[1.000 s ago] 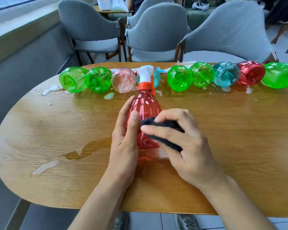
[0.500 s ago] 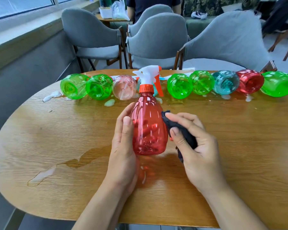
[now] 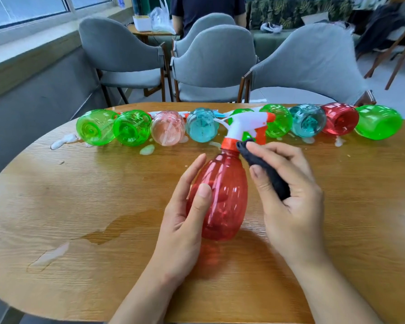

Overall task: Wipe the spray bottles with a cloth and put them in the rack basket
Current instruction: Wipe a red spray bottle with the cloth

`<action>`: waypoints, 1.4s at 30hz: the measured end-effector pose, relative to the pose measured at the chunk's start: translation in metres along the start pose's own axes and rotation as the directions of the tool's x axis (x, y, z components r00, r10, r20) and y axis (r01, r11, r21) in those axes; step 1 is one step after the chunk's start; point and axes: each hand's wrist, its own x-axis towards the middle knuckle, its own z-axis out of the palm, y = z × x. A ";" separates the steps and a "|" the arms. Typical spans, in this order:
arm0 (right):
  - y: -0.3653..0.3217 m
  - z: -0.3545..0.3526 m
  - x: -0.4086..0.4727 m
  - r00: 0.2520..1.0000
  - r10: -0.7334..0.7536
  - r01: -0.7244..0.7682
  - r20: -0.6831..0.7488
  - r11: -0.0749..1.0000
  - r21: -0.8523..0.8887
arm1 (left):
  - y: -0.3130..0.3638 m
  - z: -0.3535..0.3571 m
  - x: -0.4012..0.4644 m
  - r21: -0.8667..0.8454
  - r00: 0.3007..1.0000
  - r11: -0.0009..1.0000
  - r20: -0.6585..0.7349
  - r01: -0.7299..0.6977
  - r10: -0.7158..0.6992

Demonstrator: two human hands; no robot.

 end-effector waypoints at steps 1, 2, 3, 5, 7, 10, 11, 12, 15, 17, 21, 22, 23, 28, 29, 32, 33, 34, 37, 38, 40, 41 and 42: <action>0.000 -0.001 0.002 1.000 -0.019 0.019 0.015 0.999 -0.027 | -0.004 0.001 0.000 -0.018 1.000 1.000 0.014 -0.007 0.007; 0.001 0.000 0.002 0.998 -0.040 0.042 0.040 0.998 -0.051 | -0.004 0.002 0.000 -0.002 1.000 1.000 0.019 -0.008 0.008; 0.001 0.001 0.001 0.996 -0.061 0.066 0.071 0.996 -0.068 | -0.006 0.001 -0.001 0.009 1.000 1.000 0.004 -0.014 0.014; 0.002 0.004 -0.004 0.983 -0.119 0.131 0.137 0.988 -0.085 | -0.007 -0.001 0.001 0.035 0.999 0.999 -0.028 -0.024 0.025; 0.002 0.007 -0.009 0.958 -0.196 0.219 0.207 0.971 -0.095 | -0.005 -0.005 0.003 0.001 0.997 1.000 -0.071 -0.010 0.011; 0.002 0.010 -0.017 0.898 -0.298 0.336 0.324 0.939 -0.068 | -0.002 -0.008 0.007 -0.024 0.985 1.000 -0.173 -0.009 0.004; 0.002 0.011 -0.021 0.871 -0.324 0.370 0.370 0.927 -0.057 | -0.001 -0.009 0.008 -0.049 0.981 0.999 -0.195 -0.013 0.003; 0.002 0.013 -0.024 0.844 -0.344 0.397 0.412 0.917 -0.047 | 0.000 -0.011 0.009 -0.080 0.977 0.997 -0.214 -0.011 -0.007; -0.001 0.014 -0.029 0.849 -0.345 0.372 0.401 0.928 0.010 | 0.002 -0.011 0.011 -0.154 0.971 0.988 -0.236 -0.009 -0.028; -0.006 0.009 -0.023 0.928 -0.279 0.279 0.245 0.960 0.036 | 0.003 -0.006 0.009 -0.126 0.979 0.991 -0.204 -0.037 0.011; -0.006 0.003 -0.004 0.990 -0.139 0.140 0.030 0.990 -0.037 | -0.001 0.001 0.002 -0.009 0.995 0.997 -0.066 -0.081 0.080; -0.004 0.004 -0.001 0.993 -0.112 0.114 0.038 0.992 -0.046 | -0.003 0.001 0.001 0.019 0.995 0.996 -0.028 -0.092 0.093; -0.002 0.005 0.000 0.994 -0.096 0.099 0.056 0.994 -0.055 | -0.003 0.001 0.001 0.029 0.995 0.995 -0.006 -0.101 0.101; 0.002 0.011 -0.014 0.951 -0.224 0.249 0.211 0.963 -0.100 | -0.001 -0.004 0.005 -0.065 0.991 0.997 -0.128 -0.040 0.032; 0.002 0.012 -0.018 0.933 -0.260 0.291 0.250 0.952 -0.093 | 0.001 -0.005 0.006 -0.096 0.987 0.995 -0.163 -0.030 0.014; 0.003 0.017 -0.027 0.859 -0.343 0.389 0.381 0.920 -0.049 | 0.005 -0.013 0.011 -0.180 0.970 0.983 -0.243 -0.025 -0.020; 0.003 0.018 -0.029 0.840 -0.350 0.399 0.415 0.917 -0.033 | 0.007 -0.014 0.012 -0.202 0.966 0.979 -0.257 -0.022 -0.031; 0.002 0.018 -0.031 0.836 -0.341 0.383 0.429 0.924 -0.013 | 0.009 -0.016 0.013 -0.220 0.962 0.975 -0.270 -0.023 -0.038; -0.003 0.016 -0.030 0.939 -0.170 0.141 0.298 0.983 0.117 | 0.010 -0.019 0.015 -0.249 0.957 0.968 -0.288 -0.031 -0.043; -0.005 0.016 -0.028 0.973 -0.051 0.006 0.223 0.980 0.199 | 0.010 -0.020 0.016 -0.253 0.959 0.967 -0.278 -0.026 -0.047; -0.006 0.020 -0.022 0.970 0.196 -0.237 0.144 0.892 0.385 | 0.009 -0.018 0.015 -0.251 0.968 0.968 -0.245 -0.006 -0.058; -0.005 0.022 -0.021 0.948 0.281 -0.317 0.147 0.831 0.456 | 0.007 -0.016 0.014 -0.250 0.974 0.968 -0.218 0.005 -0.062; -0.003 0.024 -0.020 0.925 0.342 -0.377 0.166 0.776 0.505 | 0.005 -0.015 0.013 -0.252 0.978 0.968 -0.196 0.019 -0.070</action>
